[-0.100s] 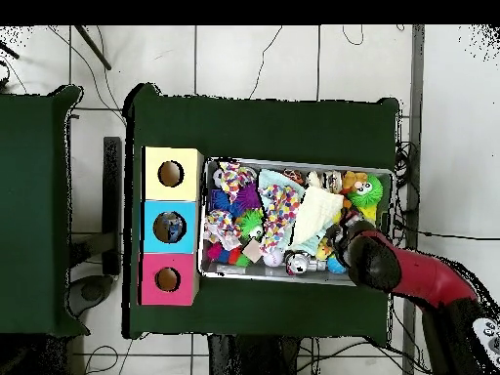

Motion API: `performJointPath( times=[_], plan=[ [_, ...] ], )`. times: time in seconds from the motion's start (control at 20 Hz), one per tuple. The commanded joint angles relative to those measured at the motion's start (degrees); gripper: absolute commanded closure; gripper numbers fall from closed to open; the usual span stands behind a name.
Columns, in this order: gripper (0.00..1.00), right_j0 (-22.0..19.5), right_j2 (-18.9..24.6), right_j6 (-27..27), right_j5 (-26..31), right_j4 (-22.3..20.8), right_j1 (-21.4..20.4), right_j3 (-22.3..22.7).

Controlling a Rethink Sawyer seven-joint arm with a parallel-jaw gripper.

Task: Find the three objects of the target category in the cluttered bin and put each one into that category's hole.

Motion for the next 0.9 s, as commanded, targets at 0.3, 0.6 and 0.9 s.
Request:
performJointPath(
  times=[0.3, 0.6, 0.9],
  plan=[
    [0.00, -0.9, 2.0, -3.9, 0.0, -5.4, 5.3, -4.7],
    [0.00, -1.2, 2.1, -3.6, -1.0, -6.7, 7.5, -6.3],
    [0.00, -1.9, 2.5, -3.8, -0.3, -7.3, 7.3, -6.1]
  ],
)
